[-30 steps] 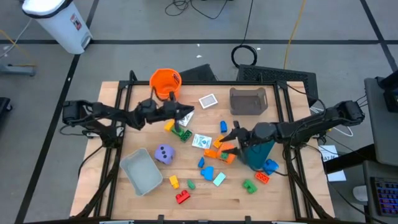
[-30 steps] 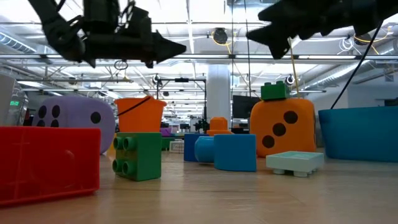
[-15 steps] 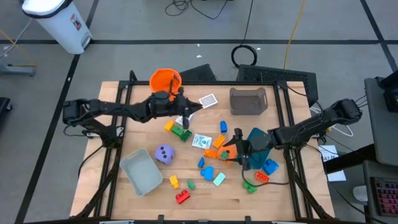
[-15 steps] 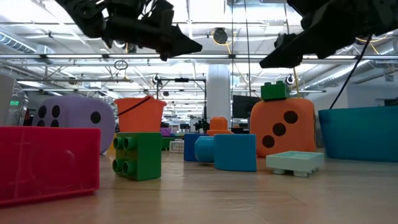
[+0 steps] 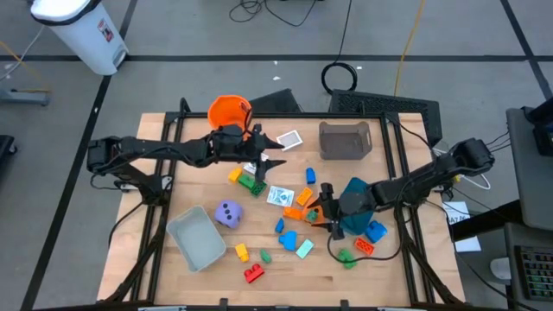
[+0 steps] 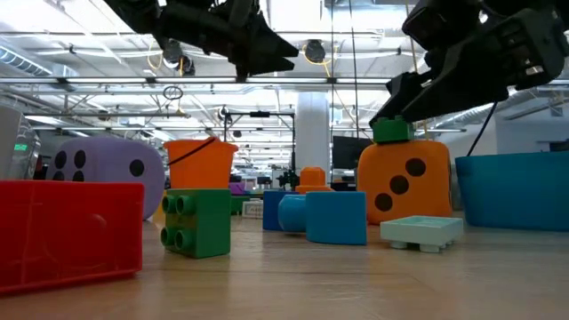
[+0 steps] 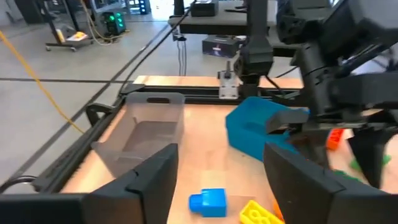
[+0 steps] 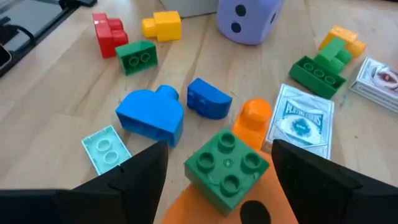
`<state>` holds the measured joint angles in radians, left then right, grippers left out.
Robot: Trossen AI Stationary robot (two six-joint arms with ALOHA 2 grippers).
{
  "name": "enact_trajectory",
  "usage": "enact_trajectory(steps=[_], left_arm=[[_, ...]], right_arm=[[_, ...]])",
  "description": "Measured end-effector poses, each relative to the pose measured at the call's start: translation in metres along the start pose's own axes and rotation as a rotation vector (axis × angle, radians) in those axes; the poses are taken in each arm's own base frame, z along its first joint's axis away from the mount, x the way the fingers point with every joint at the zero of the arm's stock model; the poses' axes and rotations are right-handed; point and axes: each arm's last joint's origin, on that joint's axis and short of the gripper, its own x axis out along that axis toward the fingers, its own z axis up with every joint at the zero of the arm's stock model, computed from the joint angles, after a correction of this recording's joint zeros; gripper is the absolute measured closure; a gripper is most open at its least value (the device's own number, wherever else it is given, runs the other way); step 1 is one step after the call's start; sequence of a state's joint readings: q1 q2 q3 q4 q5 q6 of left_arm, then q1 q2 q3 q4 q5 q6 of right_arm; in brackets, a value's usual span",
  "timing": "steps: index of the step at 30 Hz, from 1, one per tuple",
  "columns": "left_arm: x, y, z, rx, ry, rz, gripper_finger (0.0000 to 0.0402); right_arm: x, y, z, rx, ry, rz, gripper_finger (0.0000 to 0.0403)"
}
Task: Pick & Place Toys
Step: Put the green game piece into the black bin
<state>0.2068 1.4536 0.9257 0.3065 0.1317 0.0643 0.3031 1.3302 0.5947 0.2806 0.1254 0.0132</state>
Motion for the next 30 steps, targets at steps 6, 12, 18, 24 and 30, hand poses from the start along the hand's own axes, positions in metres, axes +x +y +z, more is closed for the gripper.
enact_trajectory(steps=[6, 12, 18, 24, 30], left_arm=[[0.002, -0.016, 0.001, -0.017, -0.001, -0.048, 0.0136], [0.002, -0.027, 0.001, -0.025, 0.0, -0.043, 0.0135], [0.003, -0.035, 0.002, -0.02, -0.001, -0.048, 0.0135], [0.003, -0.037, 0.002, -0.021, -0.001, -0.053, 0.0135], [0.003, -0.037, 0.002, -0.021, -0.001, -0.053, 0.0135]], right_arm=[[0.0, 0.0, -0.011, -0.003, 0.032, -0.004, 0.0127], [0.0, 0.0, -0.014, -0.002, 0.026, -0.002, 0.0145], [-0.001, -0.001, -0.018, 0.007, -0.042, -0.001, 0.0159], [-0.002, -0.001, -0.023, 0.032, -0.062, -0.003, 0.0159], [-0.003, -0.004, -0.023, 0.046, -0.104, -0.012, 0.016]])
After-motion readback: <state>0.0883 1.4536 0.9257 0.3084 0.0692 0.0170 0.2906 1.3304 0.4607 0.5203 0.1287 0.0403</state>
